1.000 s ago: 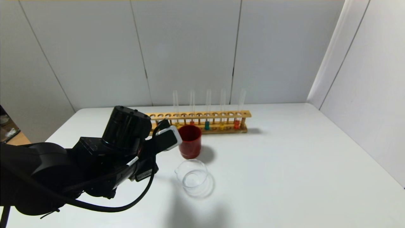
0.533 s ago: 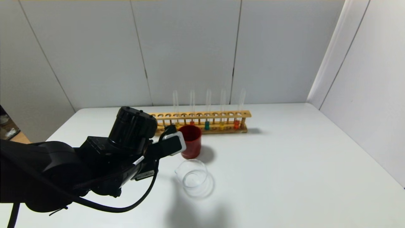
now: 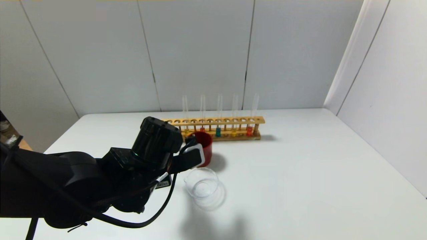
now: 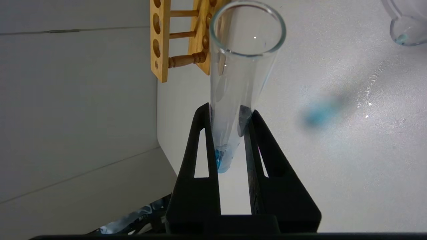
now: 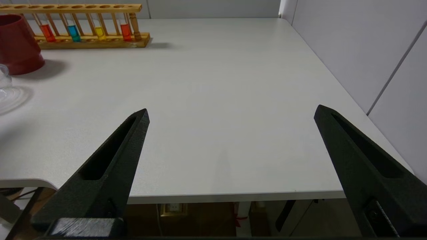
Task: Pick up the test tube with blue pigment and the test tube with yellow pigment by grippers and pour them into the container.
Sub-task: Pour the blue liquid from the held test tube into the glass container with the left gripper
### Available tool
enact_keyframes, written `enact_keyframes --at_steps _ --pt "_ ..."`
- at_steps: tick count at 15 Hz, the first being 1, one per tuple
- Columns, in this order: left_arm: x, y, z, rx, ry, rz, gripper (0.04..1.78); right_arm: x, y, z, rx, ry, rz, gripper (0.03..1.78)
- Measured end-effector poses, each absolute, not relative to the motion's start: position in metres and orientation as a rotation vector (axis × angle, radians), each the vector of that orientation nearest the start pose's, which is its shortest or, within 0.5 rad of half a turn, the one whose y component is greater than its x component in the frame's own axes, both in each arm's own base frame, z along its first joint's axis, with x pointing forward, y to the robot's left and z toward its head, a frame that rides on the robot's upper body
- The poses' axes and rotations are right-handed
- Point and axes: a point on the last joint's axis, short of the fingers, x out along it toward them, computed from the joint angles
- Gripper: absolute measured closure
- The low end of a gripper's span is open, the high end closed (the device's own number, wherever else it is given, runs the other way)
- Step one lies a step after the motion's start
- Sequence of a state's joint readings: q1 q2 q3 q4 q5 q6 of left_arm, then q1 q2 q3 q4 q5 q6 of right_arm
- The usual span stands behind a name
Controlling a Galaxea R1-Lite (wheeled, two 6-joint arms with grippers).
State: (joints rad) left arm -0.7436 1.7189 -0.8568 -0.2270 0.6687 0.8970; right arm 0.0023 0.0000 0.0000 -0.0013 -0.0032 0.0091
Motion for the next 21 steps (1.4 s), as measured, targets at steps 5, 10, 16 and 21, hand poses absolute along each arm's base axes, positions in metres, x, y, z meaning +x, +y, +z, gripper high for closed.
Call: enact_keyframes --at_steps 5,10,16,21 --pt "0.220 -0.194 0.153 1.321 0.427 -0.293 1.55 -0.023 0.000 0.076 0.009 -0.001 0.000 0.08" --pt "0.210 -0.199 0.150 1.364 0.424 -0.286 1.55 -0.023 0.000 0.076 0.009 -0.001 0.000 0.08" --pt "0.199 -0.202 0.142 1.428 0.438 -0.276 1.55 -0.023 0.000 0.076 0.009 -0.001 0.000 0.08" --pt "0.193 -0.207 0.139 1.448 0.428 -0.294 1.55 -0.023 0.000 0.076 0.009 -0.001 0.000 0.08"
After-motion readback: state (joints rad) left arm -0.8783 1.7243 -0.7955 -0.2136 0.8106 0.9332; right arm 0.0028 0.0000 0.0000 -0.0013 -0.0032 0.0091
